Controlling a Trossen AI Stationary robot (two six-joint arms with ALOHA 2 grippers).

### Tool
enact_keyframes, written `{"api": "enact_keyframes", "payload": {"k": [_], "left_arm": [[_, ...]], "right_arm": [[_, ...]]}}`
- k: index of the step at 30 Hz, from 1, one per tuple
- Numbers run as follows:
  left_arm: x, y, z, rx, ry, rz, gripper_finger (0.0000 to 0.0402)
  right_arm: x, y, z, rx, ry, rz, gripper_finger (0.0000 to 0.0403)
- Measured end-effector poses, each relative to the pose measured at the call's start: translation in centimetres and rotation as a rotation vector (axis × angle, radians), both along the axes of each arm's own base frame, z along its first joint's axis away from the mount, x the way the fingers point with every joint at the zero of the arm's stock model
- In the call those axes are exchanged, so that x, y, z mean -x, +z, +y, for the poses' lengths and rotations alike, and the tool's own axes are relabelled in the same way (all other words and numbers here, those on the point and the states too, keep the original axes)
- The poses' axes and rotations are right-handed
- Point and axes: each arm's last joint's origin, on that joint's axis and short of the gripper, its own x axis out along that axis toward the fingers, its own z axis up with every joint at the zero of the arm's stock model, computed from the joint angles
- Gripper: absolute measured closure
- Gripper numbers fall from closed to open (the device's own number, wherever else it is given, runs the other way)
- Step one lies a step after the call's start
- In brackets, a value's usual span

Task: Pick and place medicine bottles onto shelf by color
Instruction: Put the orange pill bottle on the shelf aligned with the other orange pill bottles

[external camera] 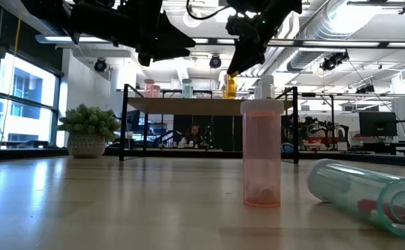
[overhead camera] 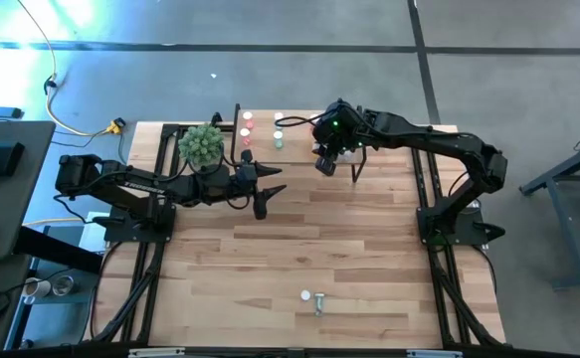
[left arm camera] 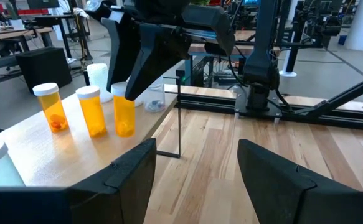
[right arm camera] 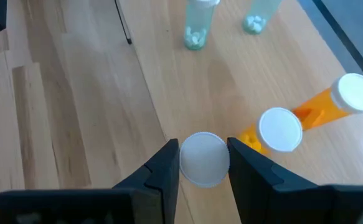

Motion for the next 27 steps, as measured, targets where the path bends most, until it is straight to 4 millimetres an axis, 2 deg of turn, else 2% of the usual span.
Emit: {"api": "enact_keyframes", "payload": {"k": [8,14,27], "left_arm": [[0.0,0.0,0.0,0.0,0.0,0.0,0.0188],[0.0,0.0,0.0,-0.01,-0.001,0.005,0.0188],[0.0,0.0,0.0,-0.016,0.001,0.007,0.0188]], "right_arm": [[-0.4,-0.1,-0.7,-0.055,0.007,-0.021,0.0299],[0.0,1.6,-1.0,-0.062,-0.009,-0.027,0.0299],[-1.0,-0.4,-1.4,-0.106,-0.013,0.04,0.0299]]}}
